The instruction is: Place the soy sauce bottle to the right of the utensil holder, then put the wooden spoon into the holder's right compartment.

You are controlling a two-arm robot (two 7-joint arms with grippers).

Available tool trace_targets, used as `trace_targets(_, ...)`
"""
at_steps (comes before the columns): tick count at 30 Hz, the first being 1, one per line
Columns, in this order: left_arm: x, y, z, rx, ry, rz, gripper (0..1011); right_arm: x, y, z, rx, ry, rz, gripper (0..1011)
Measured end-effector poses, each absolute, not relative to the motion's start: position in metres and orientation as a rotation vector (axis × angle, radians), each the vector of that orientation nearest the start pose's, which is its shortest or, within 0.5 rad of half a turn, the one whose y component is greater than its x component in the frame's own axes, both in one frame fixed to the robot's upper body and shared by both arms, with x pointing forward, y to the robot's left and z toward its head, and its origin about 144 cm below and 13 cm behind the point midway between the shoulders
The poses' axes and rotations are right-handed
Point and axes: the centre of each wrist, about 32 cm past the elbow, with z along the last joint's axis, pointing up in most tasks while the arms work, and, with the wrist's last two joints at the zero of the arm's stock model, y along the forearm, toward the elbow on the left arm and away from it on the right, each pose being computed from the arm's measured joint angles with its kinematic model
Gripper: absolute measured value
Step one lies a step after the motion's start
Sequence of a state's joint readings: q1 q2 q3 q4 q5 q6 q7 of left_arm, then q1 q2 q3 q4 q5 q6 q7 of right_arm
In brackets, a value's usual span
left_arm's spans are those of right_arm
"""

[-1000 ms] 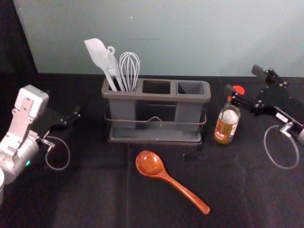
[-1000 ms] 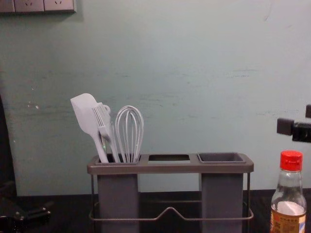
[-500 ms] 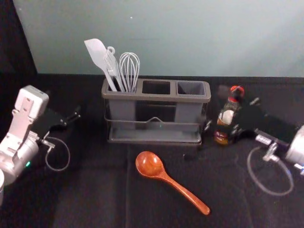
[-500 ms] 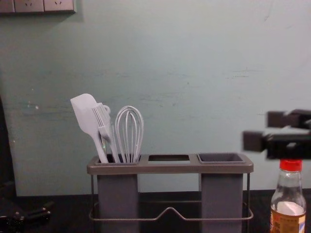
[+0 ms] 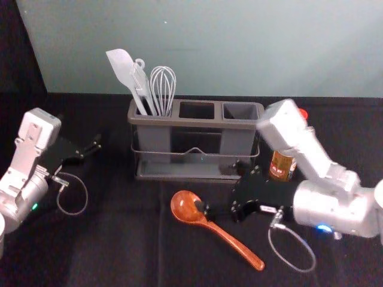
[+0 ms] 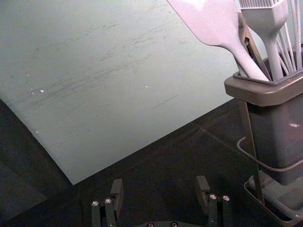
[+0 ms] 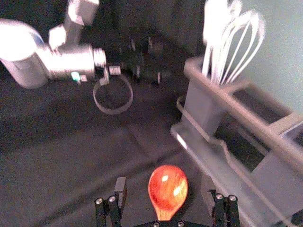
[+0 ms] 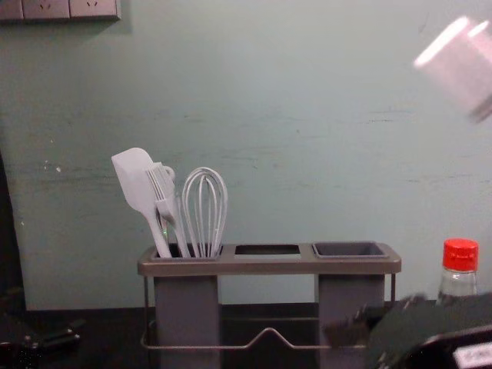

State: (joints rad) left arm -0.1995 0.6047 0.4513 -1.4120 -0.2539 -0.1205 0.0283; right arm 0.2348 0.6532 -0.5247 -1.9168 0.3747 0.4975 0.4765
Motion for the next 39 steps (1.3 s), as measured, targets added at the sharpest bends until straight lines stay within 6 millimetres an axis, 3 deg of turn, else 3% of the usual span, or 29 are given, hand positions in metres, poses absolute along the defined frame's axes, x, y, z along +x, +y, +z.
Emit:
trace_targets(12, 0.489, 0.310, 1.140, 0.304, -0.285, 1.248, 1005, 0.482, -0.174, 1.260, -0.686, 0.095, -0.537, 1003)
trace_targets(24, 0.489, 0.310, 1.140, 0.304, -0.285, 1.248, 1005, 0.495, -0.153, 1.250, -0.758, 0.135, -0.557, 1003)
trace_targets(25, 0.489, 0.310, 1.140, 0.304, -0.285, 1.248, 1005, 0.511, -0.139, 1.238, -0.785, 0.184, -0.573, 1003)
trace_targets(39, 0.489, 0.310, 1.140, 0.304, -0.285, 1.248, 1005, 0.508, -0.144, 1.239, -0.758, 0.165, -0.579, 1003)
